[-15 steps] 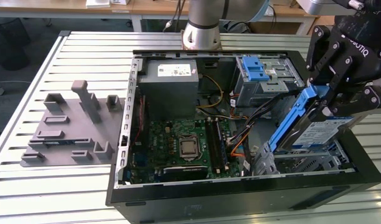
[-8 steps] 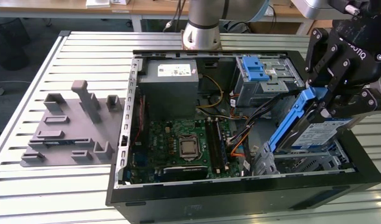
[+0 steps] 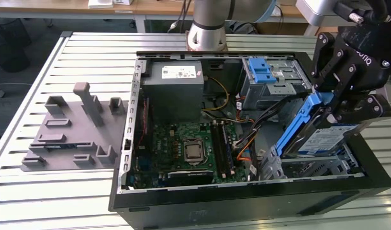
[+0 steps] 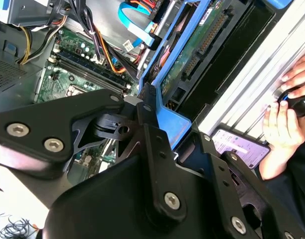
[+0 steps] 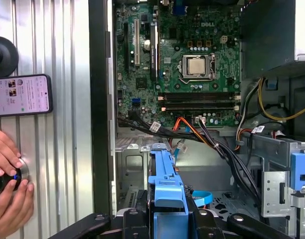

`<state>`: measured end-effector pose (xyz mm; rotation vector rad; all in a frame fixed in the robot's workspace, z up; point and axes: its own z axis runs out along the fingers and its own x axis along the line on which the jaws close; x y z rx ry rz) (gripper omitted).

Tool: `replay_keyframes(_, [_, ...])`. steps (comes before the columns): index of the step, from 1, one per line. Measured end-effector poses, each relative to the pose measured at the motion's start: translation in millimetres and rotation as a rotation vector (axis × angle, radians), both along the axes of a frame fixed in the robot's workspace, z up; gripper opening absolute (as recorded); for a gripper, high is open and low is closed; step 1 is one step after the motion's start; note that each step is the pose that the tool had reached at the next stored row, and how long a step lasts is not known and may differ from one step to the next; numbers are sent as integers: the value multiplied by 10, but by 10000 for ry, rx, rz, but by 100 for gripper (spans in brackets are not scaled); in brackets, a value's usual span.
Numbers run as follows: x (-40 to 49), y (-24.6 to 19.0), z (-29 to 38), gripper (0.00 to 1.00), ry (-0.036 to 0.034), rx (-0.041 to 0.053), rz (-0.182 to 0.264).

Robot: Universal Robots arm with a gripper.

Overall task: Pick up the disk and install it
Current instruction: 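Insert the disk into the insertion slot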

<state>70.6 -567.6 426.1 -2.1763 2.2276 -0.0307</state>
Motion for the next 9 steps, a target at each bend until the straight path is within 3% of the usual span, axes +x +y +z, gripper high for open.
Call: replay_keyframes(9, [0, 0, -20, 36, 1, 1, 0])
